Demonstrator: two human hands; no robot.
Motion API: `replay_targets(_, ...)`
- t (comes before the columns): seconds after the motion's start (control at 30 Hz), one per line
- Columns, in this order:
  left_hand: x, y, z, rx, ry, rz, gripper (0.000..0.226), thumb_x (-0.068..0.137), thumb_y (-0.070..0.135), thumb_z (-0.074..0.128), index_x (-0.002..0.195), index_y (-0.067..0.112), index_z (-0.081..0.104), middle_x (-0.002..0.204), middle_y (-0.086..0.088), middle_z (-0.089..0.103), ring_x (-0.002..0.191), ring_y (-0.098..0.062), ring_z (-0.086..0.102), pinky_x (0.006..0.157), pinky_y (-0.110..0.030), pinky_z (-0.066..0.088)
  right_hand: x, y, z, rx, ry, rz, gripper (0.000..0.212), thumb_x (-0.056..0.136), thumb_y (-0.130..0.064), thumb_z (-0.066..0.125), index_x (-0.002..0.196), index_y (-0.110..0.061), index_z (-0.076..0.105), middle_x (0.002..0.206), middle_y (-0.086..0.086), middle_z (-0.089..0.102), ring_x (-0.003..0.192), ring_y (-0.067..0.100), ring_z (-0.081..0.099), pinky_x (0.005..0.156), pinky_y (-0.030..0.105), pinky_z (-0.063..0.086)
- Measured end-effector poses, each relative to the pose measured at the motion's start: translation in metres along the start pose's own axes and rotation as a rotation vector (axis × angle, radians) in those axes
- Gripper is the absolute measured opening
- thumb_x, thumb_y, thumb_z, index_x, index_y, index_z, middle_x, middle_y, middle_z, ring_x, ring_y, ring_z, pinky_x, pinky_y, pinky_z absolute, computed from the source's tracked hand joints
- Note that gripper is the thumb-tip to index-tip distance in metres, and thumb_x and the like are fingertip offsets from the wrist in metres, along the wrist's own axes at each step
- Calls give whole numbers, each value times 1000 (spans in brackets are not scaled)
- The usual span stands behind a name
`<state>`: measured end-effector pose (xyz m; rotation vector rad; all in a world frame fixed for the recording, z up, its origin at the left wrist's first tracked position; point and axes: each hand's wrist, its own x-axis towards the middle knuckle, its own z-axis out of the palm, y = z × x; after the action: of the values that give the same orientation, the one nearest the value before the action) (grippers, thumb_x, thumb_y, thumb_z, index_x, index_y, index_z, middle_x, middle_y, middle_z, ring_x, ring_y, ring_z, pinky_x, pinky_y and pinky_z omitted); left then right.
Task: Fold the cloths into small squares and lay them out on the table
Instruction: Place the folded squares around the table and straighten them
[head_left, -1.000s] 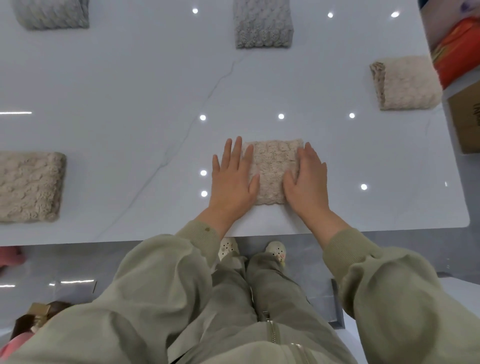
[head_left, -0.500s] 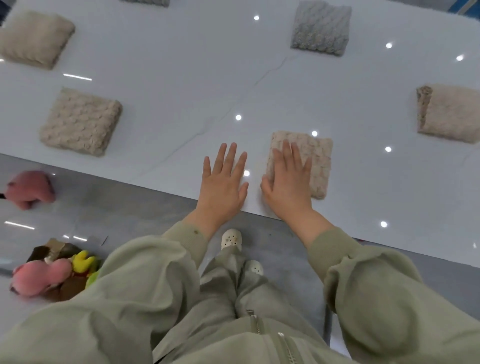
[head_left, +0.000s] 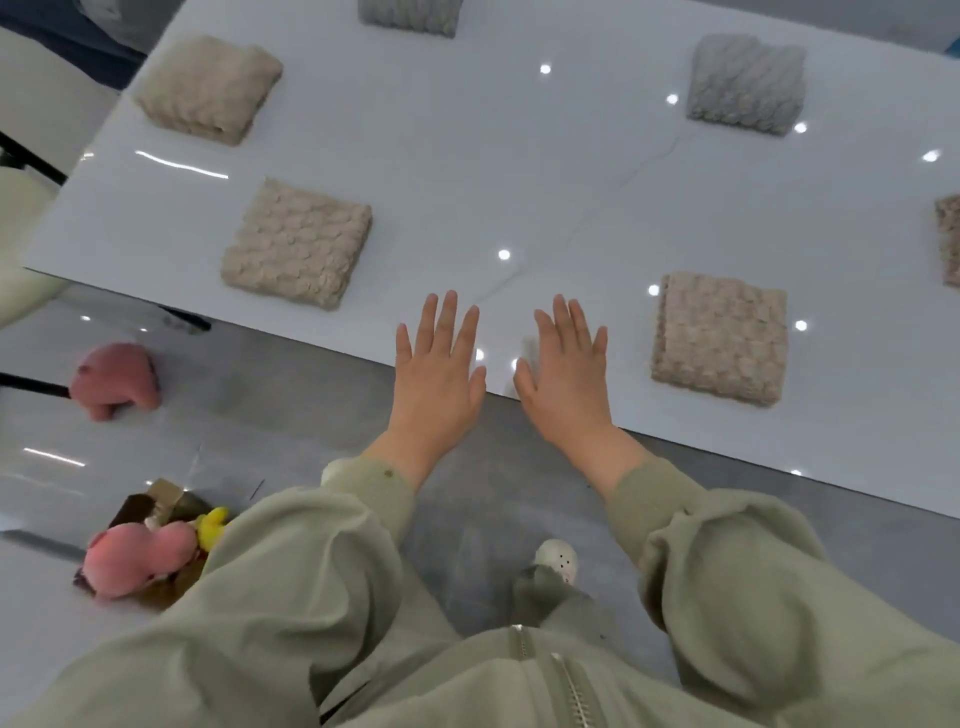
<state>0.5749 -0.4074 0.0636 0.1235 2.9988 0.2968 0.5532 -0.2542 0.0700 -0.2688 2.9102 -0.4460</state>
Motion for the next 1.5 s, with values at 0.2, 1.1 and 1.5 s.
replay_targets(0.2, 36, -116, -27, -8, 14, 156, 60, 96, 29, 37, 150, 12, 15, 158, -12, 4, 146, -29, -3, 115, -52, 2, 41, -93, 34, 154, 80, 132, 54, 96, -24, 41, 145, -7, 26, 158, 10, 11, 146, 23, 3, 117, 43, 0)
replay_targets(1.1, 110, -242, -52, -993, -50, -163, 56, 99, 16, 40, 149, 11, 16, 154, -2, 22, 141, -12, 21, 113, -16, 16, 152, -211, 51, 916, 179, 528, 46, 96, -19, 45, 141, -15, 35, 135, -3, 47, 120, 11, 47, 99, 24, 41)
replay_targets(1.5, 133, -237, -55, -1086, -59, -213, 49, 102, 20, 31, 148, 6, 20, 154, -5, 25, 141, -12, 22, 104, -7, 15, 173, -210, 49, 1045, 254, 569, 44, 95, -15, 46, 139, -15, 40, 131, -5, 49, 118, 7, 46, 99, 18, 37)
